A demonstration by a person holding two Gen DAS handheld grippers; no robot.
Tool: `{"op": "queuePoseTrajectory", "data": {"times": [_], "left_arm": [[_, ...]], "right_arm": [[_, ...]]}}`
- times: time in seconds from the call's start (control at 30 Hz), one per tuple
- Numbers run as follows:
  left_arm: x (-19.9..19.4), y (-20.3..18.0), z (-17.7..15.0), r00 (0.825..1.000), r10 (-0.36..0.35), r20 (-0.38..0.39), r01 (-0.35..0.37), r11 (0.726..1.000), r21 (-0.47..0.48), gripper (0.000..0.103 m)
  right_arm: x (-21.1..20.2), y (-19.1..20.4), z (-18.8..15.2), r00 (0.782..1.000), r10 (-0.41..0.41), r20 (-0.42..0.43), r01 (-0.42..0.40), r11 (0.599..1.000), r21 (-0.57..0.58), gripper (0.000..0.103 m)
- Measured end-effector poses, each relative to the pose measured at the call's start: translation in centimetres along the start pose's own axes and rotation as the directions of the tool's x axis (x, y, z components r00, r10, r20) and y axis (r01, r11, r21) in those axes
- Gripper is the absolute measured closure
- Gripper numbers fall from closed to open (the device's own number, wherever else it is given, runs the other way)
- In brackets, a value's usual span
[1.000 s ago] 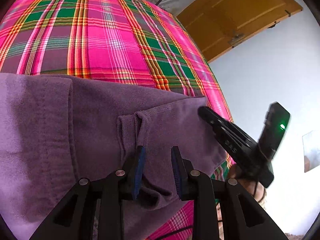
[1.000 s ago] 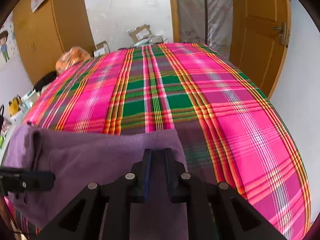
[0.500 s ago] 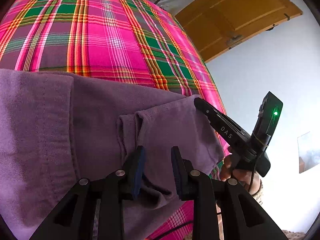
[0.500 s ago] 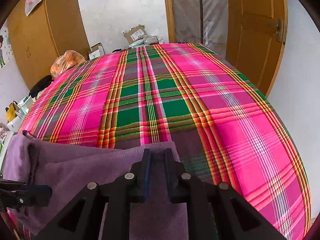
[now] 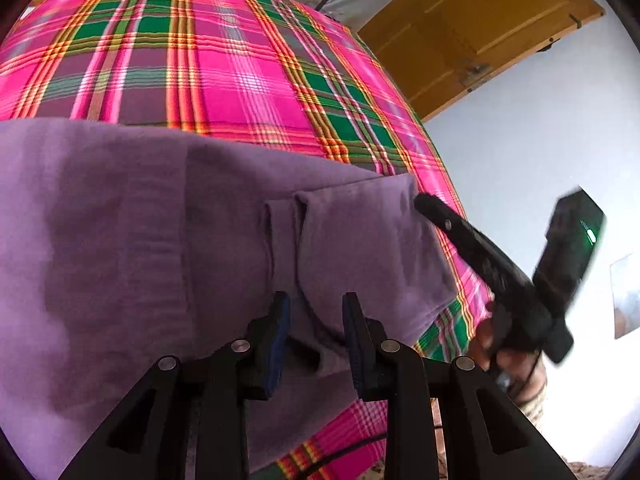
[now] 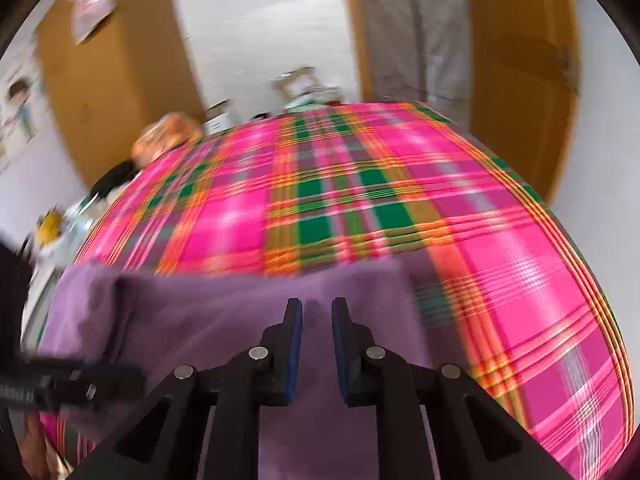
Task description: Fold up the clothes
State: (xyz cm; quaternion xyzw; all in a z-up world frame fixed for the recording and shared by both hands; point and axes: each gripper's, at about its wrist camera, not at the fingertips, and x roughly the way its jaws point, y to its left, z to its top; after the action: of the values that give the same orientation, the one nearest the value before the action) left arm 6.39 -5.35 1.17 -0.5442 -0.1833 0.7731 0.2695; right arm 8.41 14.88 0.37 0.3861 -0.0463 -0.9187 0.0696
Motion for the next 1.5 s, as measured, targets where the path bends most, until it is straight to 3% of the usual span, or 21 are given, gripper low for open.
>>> {"op": "queuePoseTrajectory", "data": {"times": [0.13,0.23,0.37,0.47,0.6,0.7,0.9,1.07,1.2,1.23,1.4,1.5], "left_arm": [[-0.6,0.3,-1.1,1.000,0.027,-0.005,-0.027,1.000,-0.007,0.075],[-1.7,0.4,-1.9,0.999,0.030,0.011,-0.030,0.999,-0.011,0.075],[-3.6,0.7,-2.9,0.999,0.025,0.036,-0.024,1.000,-0.020,0.075],[-5.3,1.0,-3.5,0.997,0.028,0.074,-0.026,0.999,-0.027,0.075],[-7.3,2.4,-4.1,0.992,0.050,0.113,-0.042,0.997,-0.069,0.075],[-8.6,3.7,-4.7,0.988,0.071,0.137,-0.056,0.993,-0.105,0.075],[-11.1,6.6,-5.5,0.975,0.117,0.187,-0.084,0.981,-0.173,0.075],[-12.5,10.3,-6.2,0.963,0.175,0.206,-0.113,0.953,-0.280,0.075],[-12.7,12.6,-7.1,0.959,0.205,0.197,-0.125,0.927,-0.354,0.075],[-12.7,13.0,-7.4,0.959,0.206,0.194,-0.124,0.922,-0.366,0.075],[-12.9,13.6,-8.4,0.966,0.171,0.194,-0.090,0.926,-0.368,0.075],[-13.1,13.7,-9.2,0.969,0.154,0.191,-0.076,0.930,-0.360,0.075]], "right_arm": [[-0.3,2.4,-2.2,0.998,0.051,-0.045,-0.053,0.997,-0.053,0.087],[-0.8,3.9,-3.5,0.999,-0.007,-0.046,0.002,0.994,-0.108,0.087],[-1.7,6.7,-3.9,0.990,0.136,-0.026,-0.139,0.978,-0.155,0.087],[-1.2,8.8,-4.8,0.980,0.184,-0.074,-0.196,0.960,-0.199,0.087],[-1.3,10.3,-5.7,0.985,0.154,-0.077,-0.168,0.957,-0.237,0.085],[-1.7,9.9,-5.3,0.985,0.170,-0.040,-0.175,0.963,-0.204,0.085],[-1.3,10.5,-5.5,0.985,0.141,-0.101,-0.159,0.965,-0.208,0.084],[-3.1,12.7,-4.2,0.980,0.197,-0.005,-0.189,0.933,-0.307,0.084],[-0.4,13.2,-4.8,0.974,0.192,-0.121,-0.219,0.934,-0.282,0.084],[0.1,13.2,-5.2,0.968,0.198,-0.152,-0.234,0.933,-0.275,0.085],[-1.2,13.6,-4.8,0.977,0.183,-0.105,-0.206,0.936,-0.286,0.085],[-1.6,14.5,-4.2,0.971,0.227,-0.074,-0.239,0.927,-0.288,0.085]]}}
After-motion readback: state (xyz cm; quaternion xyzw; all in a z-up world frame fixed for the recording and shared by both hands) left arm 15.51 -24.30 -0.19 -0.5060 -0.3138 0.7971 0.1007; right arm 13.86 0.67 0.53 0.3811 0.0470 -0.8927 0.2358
